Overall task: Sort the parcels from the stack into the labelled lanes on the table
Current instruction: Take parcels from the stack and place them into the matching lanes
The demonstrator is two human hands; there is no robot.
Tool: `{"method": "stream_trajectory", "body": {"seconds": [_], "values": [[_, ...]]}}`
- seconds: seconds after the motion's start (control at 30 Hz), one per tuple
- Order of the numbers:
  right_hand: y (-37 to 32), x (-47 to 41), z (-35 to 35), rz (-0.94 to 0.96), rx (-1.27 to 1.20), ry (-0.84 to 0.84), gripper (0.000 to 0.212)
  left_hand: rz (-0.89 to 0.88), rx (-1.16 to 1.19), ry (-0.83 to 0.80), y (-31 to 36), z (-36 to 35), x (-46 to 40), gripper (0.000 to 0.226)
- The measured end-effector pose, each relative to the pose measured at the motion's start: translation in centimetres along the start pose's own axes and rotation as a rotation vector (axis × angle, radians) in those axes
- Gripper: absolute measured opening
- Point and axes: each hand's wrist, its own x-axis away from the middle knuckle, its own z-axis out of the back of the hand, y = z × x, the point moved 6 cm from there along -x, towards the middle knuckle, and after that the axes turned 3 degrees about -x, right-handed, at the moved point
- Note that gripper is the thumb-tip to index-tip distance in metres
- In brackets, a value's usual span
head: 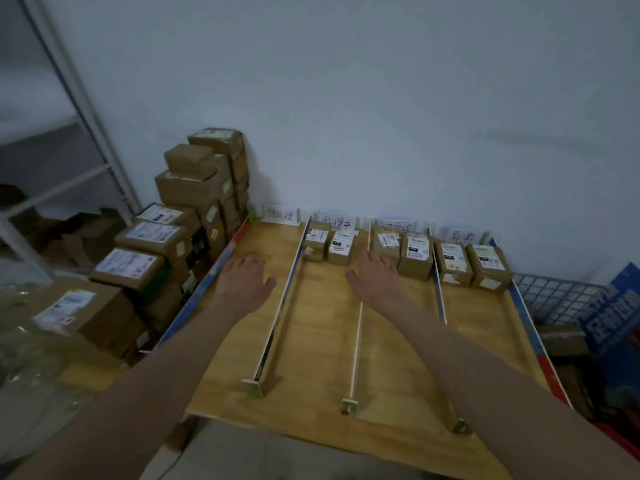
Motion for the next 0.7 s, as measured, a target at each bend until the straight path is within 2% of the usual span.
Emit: {"method": "stream_trajectory", "body": {"seconds": [0.2,0.47,0.7], "values": [[-8.1,-2.0,-1.5,0.07,0.008,0.003,0.051,0.054,0.01,0.038,-7.9,1.4,1.0,0.051],[-20.3,-6.4,-6.0,0.111,-0.029,-0.019,0.053,0.124,0.03,0.076,-21.8,1.8,-1.0,0.049],[-28.3,-9.9,-9.8,0.049,-0.054,-0.023,0.049,0.081,-0.019,0.048,-31.6,0.4,-5.1,0.053]]}}
